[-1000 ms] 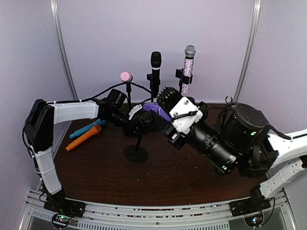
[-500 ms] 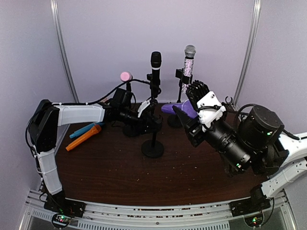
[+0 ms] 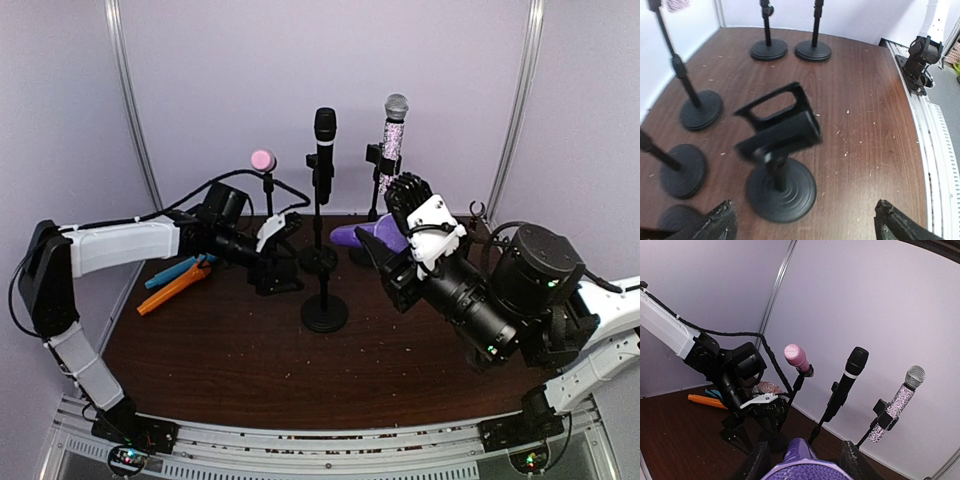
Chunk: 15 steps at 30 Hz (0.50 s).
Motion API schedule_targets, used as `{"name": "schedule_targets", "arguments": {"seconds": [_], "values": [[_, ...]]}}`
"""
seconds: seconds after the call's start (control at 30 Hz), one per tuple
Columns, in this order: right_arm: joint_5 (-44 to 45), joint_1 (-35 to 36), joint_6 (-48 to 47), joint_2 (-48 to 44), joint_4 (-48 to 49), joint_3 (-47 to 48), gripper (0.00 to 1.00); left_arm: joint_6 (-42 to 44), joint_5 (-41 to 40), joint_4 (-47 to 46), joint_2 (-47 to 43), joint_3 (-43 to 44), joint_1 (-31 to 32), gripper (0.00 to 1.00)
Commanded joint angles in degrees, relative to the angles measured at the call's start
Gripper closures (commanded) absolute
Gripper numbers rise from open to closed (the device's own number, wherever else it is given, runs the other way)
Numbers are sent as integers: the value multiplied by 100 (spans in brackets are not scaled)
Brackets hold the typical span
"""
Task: Remove the microphone from the stand
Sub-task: Pass from the right arm to the left
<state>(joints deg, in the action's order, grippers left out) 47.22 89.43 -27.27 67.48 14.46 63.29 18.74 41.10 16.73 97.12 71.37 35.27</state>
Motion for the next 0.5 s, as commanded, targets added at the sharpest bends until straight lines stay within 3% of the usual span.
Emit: {"name": "schedule_targets", "arguments": {"seconds": [0.0,0.13,0.3,0.47], "values": [[-261,-85,631,40,-184,139,100,506,-146,1064,-865,-247,-596,2],[-985,-417,1567,191,-279,154,100,1016,-126,1990,-1782,-576,-1167,2],[-2143,-979,2839,917,-732,751,100,1871,302,3276,-2616,-722,-1261,3],[-3504,-1391,3662,1863,-1048,1589,100,1896,453,3564,-3016,-749,-1262,9]]}}
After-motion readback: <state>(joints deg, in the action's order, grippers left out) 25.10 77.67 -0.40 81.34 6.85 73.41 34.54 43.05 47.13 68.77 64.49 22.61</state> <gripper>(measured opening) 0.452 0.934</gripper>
